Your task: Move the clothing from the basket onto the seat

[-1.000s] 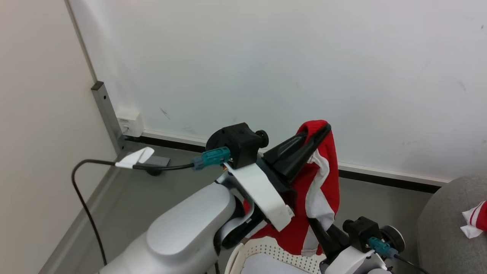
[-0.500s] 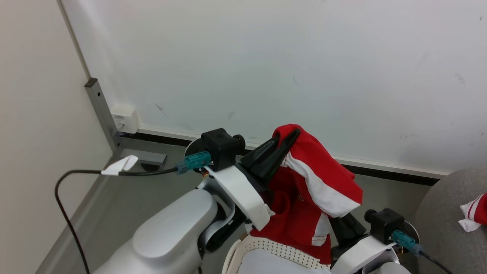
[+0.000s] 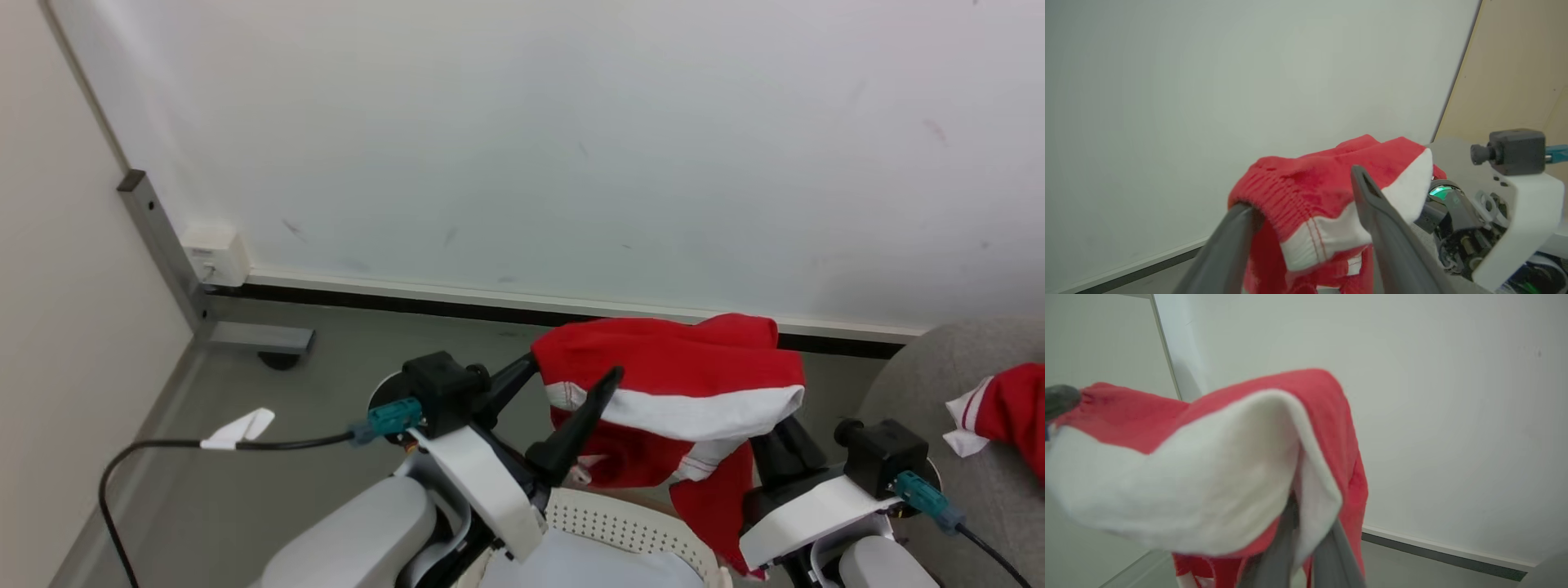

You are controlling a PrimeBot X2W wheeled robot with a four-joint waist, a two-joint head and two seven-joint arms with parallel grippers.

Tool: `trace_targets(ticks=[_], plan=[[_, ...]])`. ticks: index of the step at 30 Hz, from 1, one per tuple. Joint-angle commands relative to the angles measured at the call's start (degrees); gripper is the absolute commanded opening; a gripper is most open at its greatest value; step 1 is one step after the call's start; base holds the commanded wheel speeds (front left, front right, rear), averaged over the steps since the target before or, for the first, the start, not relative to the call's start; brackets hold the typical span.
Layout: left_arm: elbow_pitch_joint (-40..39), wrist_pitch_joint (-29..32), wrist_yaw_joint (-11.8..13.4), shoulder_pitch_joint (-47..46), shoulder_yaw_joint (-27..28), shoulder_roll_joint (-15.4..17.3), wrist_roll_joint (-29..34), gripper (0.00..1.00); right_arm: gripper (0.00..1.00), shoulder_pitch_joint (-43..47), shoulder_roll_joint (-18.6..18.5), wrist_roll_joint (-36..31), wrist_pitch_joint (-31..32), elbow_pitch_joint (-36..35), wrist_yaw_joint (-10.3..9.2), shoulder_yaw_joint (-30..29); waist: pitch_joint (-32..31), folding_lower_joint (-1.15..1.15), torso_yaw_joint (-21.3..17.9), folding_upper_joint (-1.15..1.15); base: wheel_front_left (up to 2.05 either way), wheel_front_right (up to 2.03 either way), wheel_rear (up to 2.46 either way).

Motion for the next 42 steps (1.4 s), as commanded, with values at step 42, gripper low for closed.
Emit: trace_targets(ticks=[42], plan=[[-5.4,-0.4,-2.3,9.3,4.9,3.4,12.2,1.00,0.00,4.2,-0.6,-3.8,0.0,-17.0,-0.13,-15.8,7.8,0.00,-34.3,0.00,0.00,0.00,0.00]])
